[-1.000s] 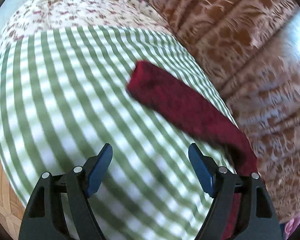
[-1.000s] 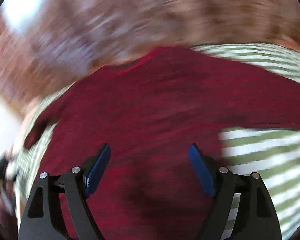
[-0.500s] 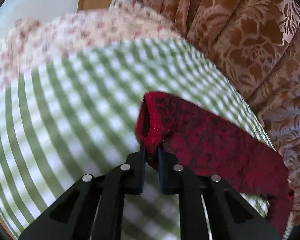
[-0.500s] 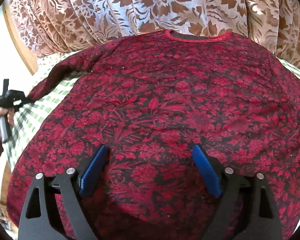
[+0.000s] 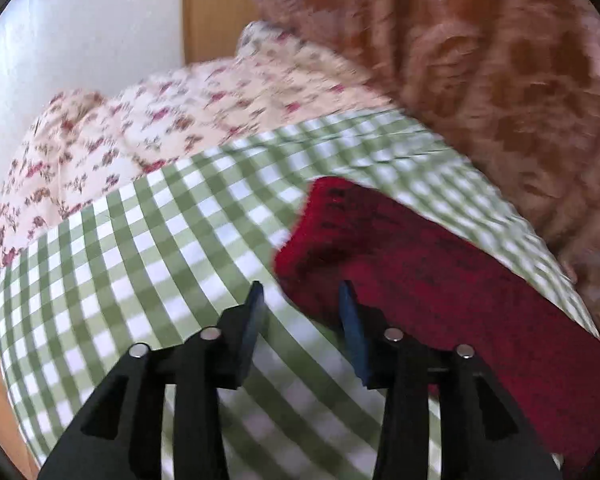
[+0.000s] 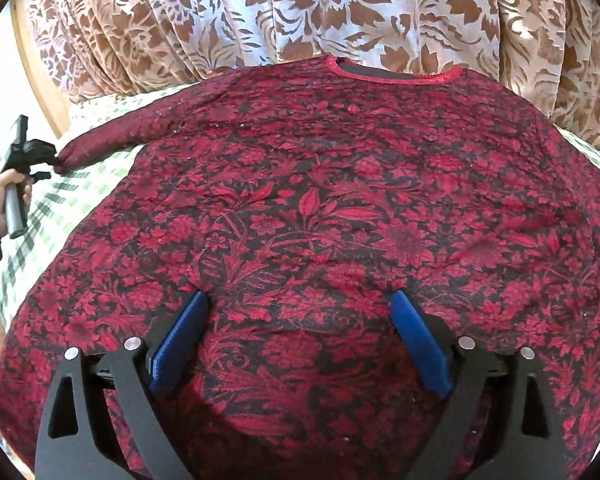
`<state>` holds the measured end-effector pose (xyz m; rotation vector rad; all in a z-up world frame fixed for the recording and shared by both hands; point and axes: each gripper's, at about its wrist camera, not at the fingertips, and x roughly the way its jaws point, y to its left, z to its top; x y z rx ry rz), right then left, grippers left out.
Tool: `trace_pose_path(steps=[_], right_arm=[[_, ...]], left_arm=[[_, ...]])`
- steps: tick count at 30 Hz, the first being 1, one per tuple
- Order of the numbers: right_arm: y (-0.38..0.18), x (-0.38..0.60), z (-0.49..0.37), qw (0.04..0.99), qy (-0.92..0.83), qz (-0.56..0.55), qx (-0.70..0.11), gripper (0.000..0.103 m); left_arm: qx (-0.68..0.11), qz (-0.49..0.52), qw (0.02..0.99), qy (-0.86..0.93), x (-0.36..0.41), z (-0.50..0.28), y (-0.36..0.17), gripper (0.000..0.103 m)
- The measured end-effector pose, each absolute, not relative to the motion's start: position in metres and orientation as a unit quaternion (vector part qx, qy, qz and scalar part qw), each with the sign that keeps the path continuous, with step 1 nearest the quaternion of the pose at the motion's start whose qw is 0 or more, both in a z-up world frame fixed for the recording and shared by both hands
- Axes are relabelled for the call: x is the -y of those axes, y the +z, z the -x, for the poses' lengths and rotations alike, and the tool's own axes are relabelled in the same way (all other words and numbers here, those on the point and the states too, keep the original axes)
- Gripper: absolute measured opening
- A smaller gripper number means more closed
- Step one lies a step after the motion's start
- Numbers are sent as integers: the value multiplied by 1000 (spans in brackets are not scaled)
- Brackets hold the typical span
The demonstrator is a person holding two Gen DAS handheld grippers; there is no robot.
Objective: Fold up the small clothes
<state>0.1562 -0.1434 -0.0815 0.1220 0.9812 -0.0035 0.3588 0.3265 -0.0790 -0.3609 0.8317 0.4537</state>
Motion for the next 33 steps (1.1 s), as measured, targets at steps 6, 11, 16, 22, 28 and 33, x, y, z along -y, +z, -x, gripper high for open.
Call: trace_pose_path(steps=[6,11,16,22,28,33], right_arm=[[-77,145,-156,880,1,-63,-471,93],[-53,167,-137,878,4,-86,-470,93],[-32,240,-76,874,-74,-139,-460,93],[-47,282,2,836,-105,-195,-502,84],[-61,252,32,825,-59,-189,-530,27],[-43,256,44,834,-65,-142,-530,14]], left_arm=[[-397,166,902,-17,-221,-287,-54,42],[-433,155,868,-186,-144,-219,-63,63],[-471,151,833,-247,-116,-160,-87,63],[-486,153,821,-258,-110,-108,-100,53],[-483,139,829,-246,-106,-92,-96,17],[-484,119,832,-243,-104,-76,-83,16]])
